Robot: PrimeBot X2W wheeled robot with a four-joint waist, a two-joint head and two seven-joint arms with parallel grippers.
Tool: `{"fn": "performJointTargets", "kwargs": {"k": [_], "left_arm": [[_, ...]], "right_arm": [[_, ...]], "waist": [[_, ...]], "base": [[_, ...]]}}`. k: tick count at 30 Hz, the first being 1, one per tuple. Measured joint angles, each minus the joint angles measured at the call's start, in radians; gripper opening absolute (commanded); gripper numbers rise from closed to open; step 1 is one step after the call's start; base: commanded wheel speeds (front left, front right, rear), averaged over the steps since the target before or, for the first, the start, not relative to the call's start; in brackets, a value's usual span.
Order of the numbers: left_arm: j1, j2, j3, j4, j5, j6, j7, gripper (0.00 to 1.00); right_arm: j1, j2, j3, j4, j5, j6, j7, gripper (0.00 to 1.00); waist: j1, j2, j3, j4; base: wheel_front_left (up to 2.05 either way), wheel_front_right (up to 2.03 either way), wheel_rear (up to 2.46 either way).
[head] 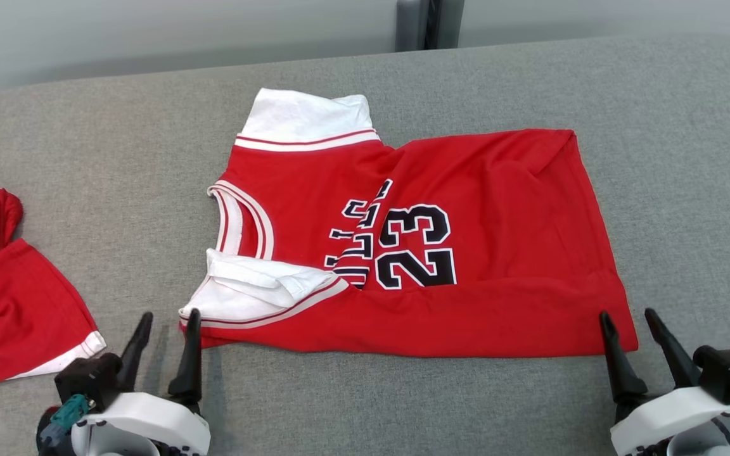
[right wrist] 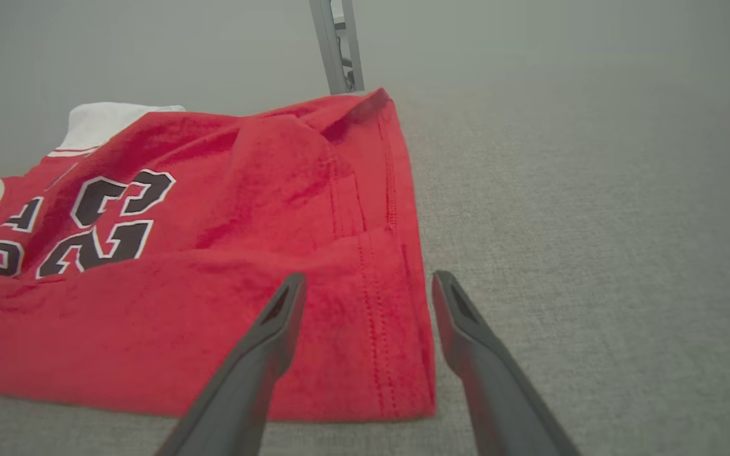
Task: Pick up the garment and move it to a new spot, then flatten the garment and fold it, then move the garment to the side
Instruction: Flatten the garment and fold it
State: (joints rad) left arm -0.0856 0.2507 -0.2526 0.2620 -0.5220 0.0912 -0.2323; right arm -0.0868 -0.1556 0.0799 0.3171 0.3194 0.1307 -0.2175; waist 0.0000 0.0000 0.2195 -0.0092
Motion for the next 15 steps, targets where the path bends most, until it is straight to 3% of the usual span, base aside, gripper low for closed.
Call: {"fn": "performJointTargets", "kwargs": {"k": [13,14,15], "left_arm": [[-0.12,-0.035,-0.027,0.257,-0.102,-0.155,0.04,1.0],[-0.128,-0.037,-0.026,0.269,-0.116,-0.165,0.047,1.0],[-0.137,-0.037,-0.028,0.28,-0.122,-0.172,0.054,0.66]], "right_arm": [[-0.085,-0.001,0.046,0.187,0.047,0.0,-0.013,1.0],[-0.094,-0.001,0.053,0.191,0.053,0.0,-0.013,0.82],[-0.101,-0.001,0.06,0.195,0.061,0.0,-0.012,0.44]], "waist": [[0.0,0.0,0.054,-0.003],[0.0,0.0,0.056,-0.004],[0.0,0.0,0.058,-0.004]], "base": [[0.0,0.0,0.0],[0.0,0.0,0.0],[0.0,0.0,0.0]]}}
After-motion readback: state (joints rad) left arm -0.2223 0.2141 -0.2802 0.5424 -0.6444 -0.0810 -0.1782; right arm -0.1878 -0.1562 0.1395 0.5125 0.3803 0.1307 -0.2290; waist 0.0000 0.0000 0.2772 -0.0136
